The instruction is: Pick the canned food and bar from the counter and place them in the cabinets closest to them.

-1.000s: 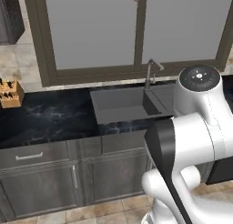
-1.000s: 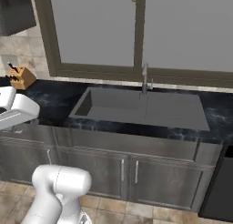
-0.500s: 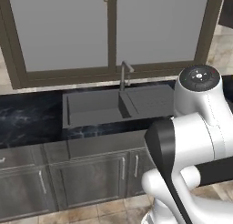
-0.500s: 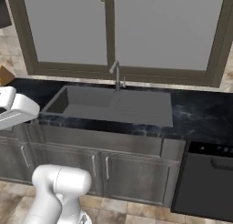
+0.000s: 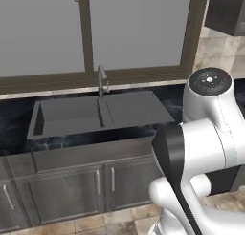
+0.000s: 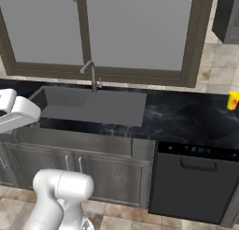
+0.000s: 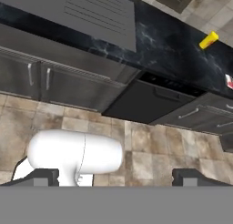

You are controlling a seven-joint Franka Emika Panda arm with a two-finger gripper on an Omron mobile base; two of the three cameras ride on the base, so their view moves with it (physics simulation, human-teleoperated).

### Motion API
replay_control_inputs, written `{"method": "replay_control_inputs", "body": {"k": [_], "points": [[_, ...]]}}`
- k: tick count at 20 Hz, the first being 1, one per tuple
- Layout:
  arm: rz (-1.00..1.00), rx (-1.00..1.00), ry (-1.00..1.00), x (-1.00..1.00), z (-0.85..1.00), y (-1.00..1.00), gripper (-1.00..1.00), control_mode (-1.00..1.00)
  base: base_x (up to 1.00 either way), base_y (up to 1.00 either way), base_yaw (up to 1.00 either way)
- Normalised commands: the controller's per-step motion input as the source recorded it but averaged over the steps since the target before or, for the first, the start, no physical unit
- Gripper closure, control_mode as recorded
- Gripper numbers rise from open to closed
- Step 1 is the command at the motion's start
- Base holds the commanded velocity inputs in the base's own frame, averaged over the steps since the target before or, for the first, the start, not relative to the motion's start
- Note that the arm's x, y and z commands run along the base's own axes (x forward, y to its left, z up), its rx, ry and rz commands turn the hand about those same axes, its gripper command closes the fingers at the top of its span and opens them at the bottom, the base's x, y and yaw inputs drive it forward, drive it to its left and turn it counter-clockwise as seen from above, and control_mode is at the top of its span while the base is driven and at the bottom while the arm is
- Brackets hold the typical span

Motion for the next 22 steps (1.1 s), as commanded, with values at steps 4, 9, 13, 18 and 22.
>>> {"method": "replay_control_inputs", "body": {"k": [4,9,13,18,22], "points": [[0.00,0.00,0.00,0.00,0.00,0.00,-1.00,1.00,-0.05,-0.70,0.00],[0.00,0.00,0.00,0.00,0.00,0.00,-1.00,1.00,-0.04,-0.70,0.00],[0.00,0.00,0.00,0.00,0.00,0.00,-1.00,1.00,-0.03,-0.69,0.00],[0.00,0.00,0.00,0.00,0.00,0.00,-1.00,1.00,-0.04,-0.71,0.00],[0.00,0.00,0.00,0.00,0.00,0.00,-1.00,1.00,-0.04,-0.73,0.00]]}}
